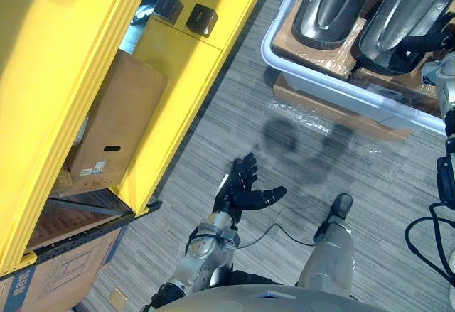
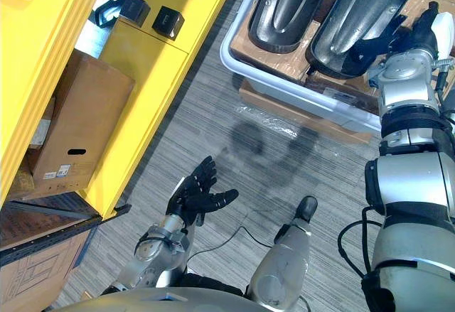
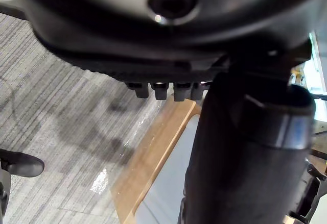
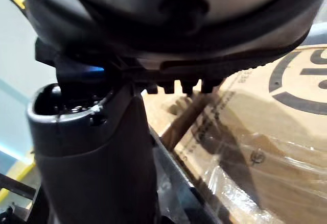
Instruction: Walk over and take three plastic housings, then place them on the shelf
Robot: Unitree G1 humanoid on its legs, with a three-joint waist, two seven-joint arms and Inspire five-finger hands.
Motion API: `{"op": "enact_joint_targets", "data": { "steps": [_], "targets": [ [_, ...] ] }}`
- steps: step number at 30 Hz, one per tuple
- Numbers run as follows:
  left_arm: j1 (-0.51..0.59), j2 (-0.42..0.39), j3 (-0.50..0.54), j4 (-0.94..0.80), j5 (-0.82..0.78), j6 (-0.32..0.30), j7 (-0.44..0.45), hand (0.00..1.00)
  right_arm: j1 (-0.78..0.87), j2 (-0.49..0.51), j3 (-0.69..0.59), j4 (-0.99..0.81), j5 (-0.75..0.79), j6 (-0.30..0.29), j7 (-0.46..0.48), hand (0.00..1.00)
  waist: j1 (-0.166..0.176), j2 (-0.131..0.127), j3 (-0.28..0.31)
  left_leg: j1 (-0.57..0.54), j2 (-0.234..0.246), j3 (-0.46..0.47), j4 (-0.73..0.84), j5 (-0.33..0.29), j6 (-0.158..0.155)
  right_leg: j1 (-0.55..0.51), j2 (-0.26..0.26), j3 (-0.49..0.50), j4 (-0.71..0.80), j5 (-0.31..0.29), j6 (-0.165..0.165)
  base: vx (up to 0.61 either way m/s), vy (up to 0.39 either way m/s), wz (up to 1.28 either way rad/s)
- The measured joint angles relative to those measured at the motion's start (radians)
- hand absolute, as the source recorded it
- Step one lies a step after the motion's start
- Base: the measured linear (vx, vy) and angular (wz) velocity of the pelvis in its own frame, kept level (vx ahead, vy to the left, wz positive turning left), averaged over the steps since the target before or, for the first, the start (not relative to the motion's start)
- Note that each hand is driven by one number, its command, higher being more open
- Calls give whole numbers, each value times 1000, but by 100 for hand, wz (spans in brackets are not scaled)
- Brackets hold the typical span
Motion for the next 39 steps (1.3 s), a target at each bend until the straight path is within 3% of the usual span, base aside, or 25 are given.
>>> {"op": "enact_joint_targets", "data": {
  "steps": [5,13,22,30,39],
  "targets": [
    [0,1,5,16,1,1,2,100,-1,-25,-25,6,-79,88,-9,0,2,3,-2,-2,1,-15,15,-4,-3,8,0,-12,19,-11,-7,-37,-42,6],
    [1,1,12,15,3,2,2,100,-5,-25,-80,67,-76,147,-24,0,-2,4,-3,34,3,-9,5,0,-2,38,1,-12,16,-12,-7,-11,-29,-1],
    [21,14,27,-25,3,5,4,100,-3,18,-200,123,49,162,-146,0,-33,1,-1,103,9,20,-76,32,-1,57,3,4,4,-12,-8,-1,-34,-6],
    [71,49,56,-63,7,6,15,100,29,11,-235,116,47,85,-247,0,-82,-29,20,153,16,55,-131,54,-1,61,8,29,-3,-8,-3,2,-30,-10],
    [80,68,139,-176,8,6,19,100,127,11,-274,-132,1,-41,-334,0,-127,-53,36,217,31,80,-171,59,-2,95,22,43,-10,-7,-2,19,-29,-7]
  ]
}}
